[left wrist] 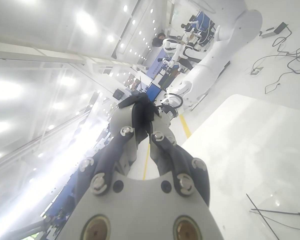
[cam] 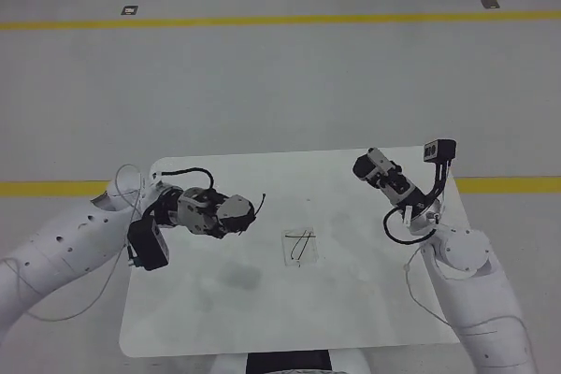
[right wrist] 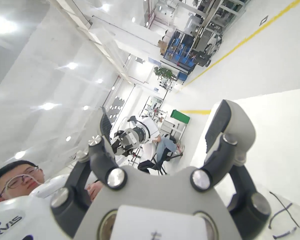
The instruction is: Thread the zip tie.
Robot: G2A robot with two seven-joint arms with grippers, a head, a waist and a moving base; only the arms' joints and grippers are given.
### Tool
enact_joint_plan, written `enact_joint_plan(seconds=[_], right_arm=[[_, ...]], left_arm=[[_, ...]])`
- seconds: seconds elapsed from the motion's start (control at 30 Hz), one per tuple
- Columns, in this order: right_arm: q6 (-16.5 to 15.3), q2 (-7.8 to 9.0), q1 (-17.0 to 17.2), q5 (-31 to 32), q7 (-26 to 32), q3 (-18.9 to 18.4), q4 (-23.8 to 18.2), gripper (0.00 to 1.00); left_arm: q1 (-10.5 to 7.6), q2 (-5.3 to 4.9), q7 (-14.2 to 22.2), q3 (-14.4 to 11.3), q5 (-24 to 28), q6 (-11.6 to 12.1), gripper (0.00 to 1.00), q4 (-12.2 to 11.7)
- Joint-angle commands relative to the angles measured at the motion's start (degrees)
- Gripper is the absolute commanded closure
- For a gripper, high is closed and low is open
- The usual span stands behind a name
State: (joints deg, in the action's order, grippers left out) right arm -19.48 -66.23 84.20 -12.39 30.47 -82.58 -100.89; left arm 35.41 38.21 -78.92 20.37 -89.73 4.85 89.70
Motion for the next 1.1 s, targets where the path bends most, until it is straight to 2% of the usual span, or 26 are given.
enact_joint_plan(seconds=[0.0,0.17,0.2,0.27,0.33,0.4,0.5,0.57,0.63,0.83,0.97,1.07], right_arm=[[0.0,0.0,0.1,0.0,-0.2,-0.1,0.0,0.0],[0.0,0.0,0.1,0.0,-0.2,-0.1,0.0,0.0],[0.0,0.0,0.1,0.0,-0.2,-0.1,0.0,0.0],[0.1,0.0,0.0,0.3,0.3,0.3,-0.4,0.0],[0.0,0.11,-1.1,1.4,3.4,1.1,-0.8,0.0],[0.0,0.24,-2.1,3.1,5.9,1.6,-1.0,0.0],[0.0,0.38,-3.5,2.2,11.5,2.8,-1.0,0.0],[0.0,0.43,-3.9,-1.8,15.5,3.4,-1.2,0.0],[0.0,0.43,-3.9,-1.8,15.5,3.4,-1.2,0.0],[0.0,0.43,-3.9,-1.8,15.5,3.4,-1.2,0.0],[1.8,0.57,-5.0,1.3,18.3,5.2,-2.3,0.0],[4.4,0.79,-6.7,3.9,21.6,6.4,-2.4,0.0]], left_arm=[[-0.01,-0.01,0.0,0.0,0.0,0.0,1.0,0.0],[-0.01,-0.01,0.0,0.0,0.0,0.0,1.0,0.0],[0.36,0.06,1.1,-0.1,0.0,0.2,1.0,0.5],[0.7,0.24,1.4,0.1,-0.2,1.0,1.0,1.6],[0.77,0.47,0.3,0.3,-0.2,2.1,1.0,2.0],[0.56,0.65,-0.2,0.3,-0.2,2.5,1.0,1.8],[-0.06,0.89,-0.5,-0.1,-0.2,2.9,1.0,1.5],[-1.28,0.99,-0.4,-1.2,-0.2,3.3,1.0,1.9],[-2.13,1.03,-0.4,-2.0,-0.2,3.1,1.0,2.1],[-2.13,1.03,-0.4,-2.0,-0.2,3.1,1.0,2.1],[-1.61,1.02,2.5,-2.0,-0.2,3.8,1.0,2.4],[-2.29,0.69,3.8,-3.3,-0.2,4.1,1.0,2.0]])
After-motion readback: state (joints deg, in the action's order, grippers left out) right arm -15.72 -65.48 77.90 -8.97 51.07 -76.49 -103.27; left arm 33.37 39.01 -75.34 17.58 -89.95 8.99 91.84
